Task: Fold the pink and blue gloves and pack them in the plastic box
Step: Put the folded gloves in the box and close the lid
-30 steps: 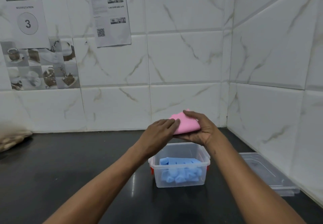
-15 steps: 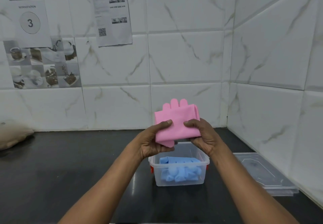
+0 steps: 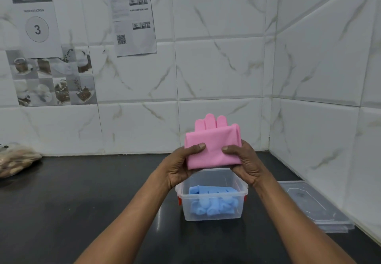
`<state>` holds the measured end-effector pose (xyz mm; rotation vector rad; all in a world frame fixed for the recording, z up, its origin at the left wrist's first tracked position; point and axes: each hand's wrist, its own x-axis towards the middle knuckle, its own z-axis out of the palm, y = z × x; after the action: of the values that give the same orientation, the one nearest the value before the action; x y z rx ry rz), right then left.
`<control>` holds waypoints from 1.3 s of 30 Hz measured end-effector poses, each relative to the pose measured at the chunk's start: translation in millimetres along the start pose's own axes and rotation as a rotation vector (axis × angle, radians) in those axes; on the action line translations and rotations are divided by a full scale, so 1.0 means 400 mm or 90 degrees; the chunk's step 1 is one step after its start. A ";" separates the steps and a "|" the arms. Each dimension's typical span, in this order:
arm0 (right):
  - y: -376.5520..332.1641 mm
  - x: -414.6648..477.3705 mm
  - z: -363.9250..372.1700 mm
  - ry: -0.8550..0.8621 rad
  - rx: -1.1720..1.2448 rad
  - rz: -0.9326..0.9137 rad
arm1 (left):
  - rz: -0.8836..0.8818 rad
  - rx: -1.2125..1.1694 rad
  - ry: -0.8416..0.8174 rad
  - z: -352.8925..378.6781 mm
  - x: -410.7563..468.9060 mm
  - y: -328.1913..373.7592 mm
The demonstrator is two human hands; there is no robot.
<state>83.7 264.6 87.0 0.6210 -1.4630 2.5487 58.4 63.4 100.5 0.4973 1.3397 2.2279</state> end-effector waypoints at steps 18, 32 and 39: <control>0.023 0.034 0.011 0.204 -0.646 0.338 | -0.147 0.465 0.300 -0.048 0.092 -0.039; 0.137 0.053 0.024 0.018 -1.192 0.467 | -0.147 1.162 0.252 -0.046 0.162 -0.162; 0.168 0.051 0.026 0.039 -1.279 0.465 | -0.042 1.316 0.296 -0.037 0.161 -0.180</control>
<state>47.0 219.3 46.8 -0.4009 -3.1916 0.1053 14.0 118.9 33.3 0.4317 3.3272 0.0326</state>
